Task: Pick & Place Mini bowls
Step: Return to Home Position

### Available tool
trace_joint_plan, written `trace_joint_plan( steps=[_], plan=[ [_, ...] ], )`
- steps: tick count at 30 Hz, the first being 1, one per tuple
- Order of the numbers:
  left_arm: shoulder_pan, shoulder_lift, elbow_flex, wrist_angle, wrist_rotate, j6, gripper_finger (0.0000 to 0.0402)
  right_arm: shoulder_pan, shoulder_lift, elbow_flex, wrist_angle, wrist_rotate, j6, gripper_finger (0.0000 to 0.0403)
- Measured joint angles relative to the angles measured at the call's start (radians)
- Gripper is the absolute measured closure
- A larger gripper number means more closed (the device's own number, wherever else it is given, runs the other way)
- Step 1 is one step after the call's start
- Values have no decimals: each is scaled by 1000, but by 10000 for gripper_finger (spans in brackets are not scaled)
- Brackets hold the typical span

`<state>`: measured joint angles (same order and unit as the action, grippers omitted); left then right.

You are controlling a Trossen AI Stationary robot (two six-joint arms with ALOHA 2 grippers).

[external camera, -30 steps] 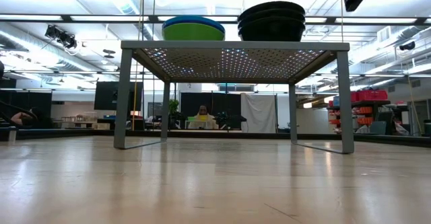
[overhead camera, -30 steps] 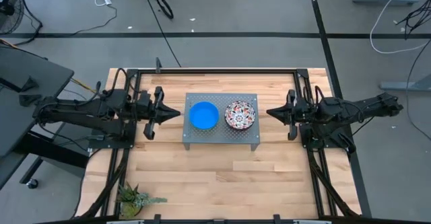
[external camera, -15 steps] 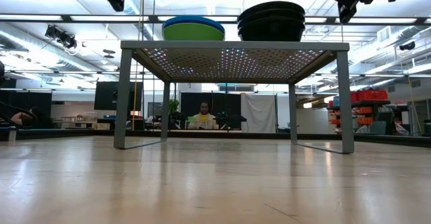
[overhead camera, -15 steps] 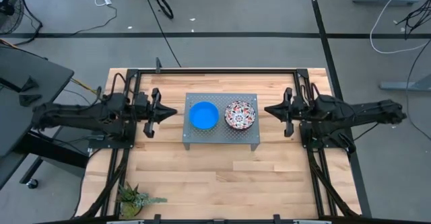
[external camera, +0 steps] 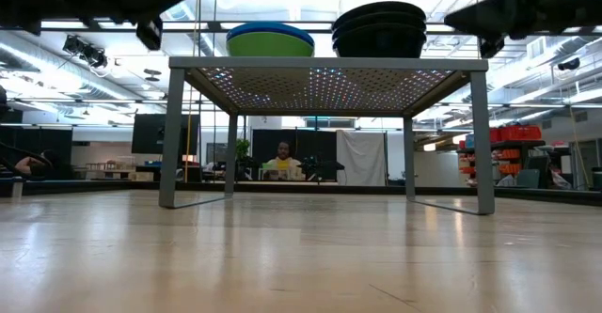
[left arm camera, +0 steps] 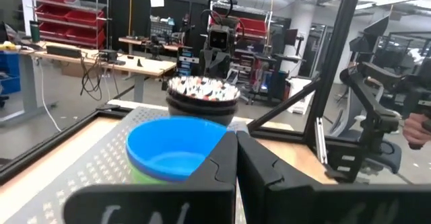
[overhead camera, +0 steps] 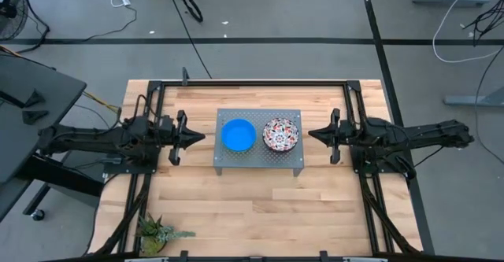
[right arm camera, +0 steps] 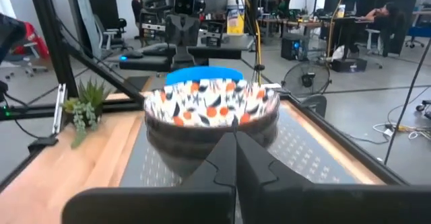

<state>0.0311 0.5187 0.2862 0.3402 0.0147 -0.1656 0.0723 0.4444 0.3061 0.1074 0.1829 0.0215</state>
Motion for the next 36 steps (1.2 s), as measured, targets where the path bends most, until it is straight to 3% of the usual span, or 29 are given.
trace_joint_plan(
  steps=[11, 17, 26, 36],
  plan=[
    [17, -61, -95, 11, -2, 58, 397, -5, -92, -100, 9, 2, -53, 403],
    [53, -90, -150, 64, 51, 69, 397, -24, -133, -145, 9, -2, -56, 403],
    [111, -94, -164, 63, 126, 73, 397, -26, -140, -184, 18, -18, -55, 403],
    [148, -94, -165, 37, 139, 68, 398, -26, -140, -236, 92, -19, -57, 403]
  ],
)
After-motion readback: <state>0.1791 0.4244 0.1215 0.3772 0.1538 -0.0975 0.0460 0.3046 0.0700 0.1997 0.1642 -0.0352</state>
